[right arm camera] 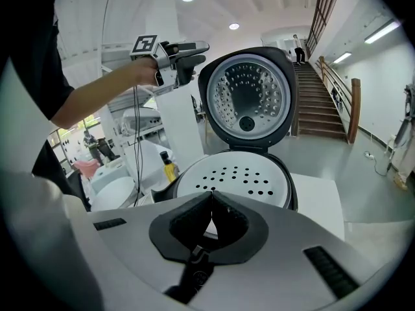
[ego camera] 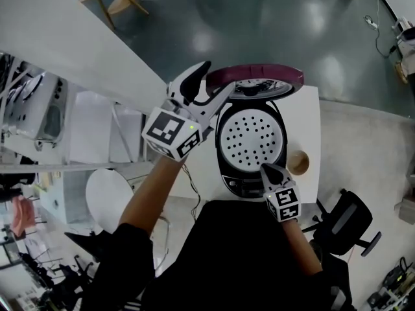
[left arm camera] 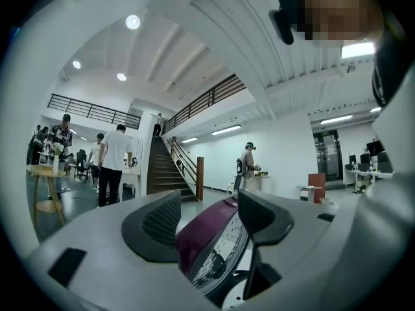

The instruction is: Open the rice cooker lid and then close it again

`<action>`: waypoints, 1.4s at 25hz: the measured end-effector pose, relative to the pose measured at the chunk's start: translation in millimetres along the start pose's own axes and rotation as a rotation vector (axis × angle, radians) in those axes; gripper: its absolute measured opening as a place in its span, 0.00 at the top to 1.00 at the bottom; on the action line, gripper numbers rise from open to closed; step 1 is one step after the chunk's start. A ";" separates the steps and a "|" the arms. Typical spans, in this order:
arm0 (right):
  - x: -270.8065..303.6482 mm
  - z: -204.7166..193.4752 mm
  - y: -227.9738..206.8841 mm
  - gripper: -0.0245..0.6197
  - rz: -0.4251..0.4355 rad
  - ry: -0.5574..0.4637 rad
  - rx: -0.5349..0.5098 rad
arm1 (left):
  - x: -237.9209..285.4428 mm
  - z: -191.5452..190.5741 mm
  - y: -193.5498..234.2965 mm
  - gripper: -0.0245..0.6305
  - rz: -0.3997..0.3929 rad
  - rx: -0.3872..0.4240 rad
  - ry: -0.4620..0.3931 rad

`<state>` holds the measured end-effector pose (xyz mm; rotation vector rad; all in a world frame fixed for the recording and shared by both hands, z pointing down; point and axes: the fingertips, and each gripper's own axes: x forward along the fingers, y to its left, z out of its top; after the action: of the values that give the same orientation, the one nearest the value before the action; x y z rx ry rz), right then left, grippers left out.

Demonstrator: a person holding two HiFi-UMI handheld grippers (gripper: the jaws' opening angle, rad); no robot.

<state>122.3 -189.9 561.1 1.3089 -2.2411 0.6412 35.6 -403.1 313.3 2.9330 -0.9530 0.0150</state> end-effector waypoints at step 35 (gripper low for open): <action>-2.4 -0.1 -3.9 0.96 0.031 -0.045 0.003 | 40.2 -18.1 0.3 0.62 -0.152 0.121 0.176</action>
<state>126.7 -190.0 560.4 1.3047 -2.3008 0.6321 68.1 -425.9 332.4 3.0409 -0.7273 0.3290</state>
